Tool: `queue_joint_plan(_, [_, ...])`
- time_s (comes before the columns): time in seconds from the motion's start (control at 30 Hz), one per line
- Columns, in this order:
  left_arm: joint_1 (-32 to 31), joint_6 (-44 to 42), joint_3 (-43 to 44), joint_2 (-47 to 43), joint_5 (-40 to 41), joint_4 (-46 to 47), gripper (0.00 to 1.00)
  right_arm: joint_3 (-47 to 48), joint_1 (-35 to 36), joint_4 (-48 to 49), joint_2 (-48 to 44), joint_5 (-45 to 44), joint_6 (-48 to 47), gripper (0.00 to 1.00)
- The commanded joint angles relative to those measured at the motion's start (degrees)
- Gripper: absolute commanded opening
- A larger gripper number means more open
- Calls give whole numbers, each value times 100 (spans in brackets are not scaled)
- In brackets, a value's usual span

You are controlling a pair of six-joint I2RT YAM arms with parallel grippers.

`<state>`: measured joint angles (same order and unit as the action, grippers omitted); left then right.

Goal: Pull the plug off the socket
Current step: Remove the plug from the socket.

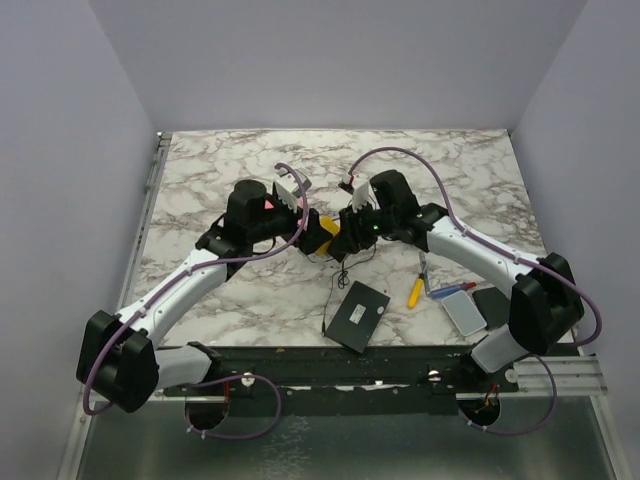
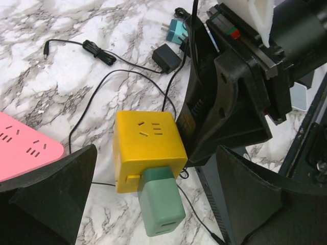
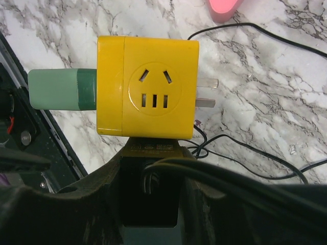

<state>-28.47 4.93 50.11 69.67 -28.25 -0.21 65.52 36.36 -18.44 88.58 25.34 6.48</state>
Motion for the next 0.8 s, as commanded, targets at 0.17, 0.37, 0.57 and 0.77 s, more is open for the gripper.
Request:
queue_joint_plan(0.17, [-329, -422, 38, 105, 906, -469, 99, 340, 2, 29, -143, 230, 29, 0])
queue_joint_plan(0.37, [-352, -414, 65, 201, 770, -504, 99, 352, 3, 51, -183, 243, 63, 1])
queue_joint_plan(0.57, [-361, -347, 135, 376, 1017, -594, 99, 409, -2, -2, -170, 324, 61, 0])
queue_joint_plan(0.77, [-382, -278, 153, 465, 1099, -599, 99, 437, -2, -34, -118, 547, 7, 0])
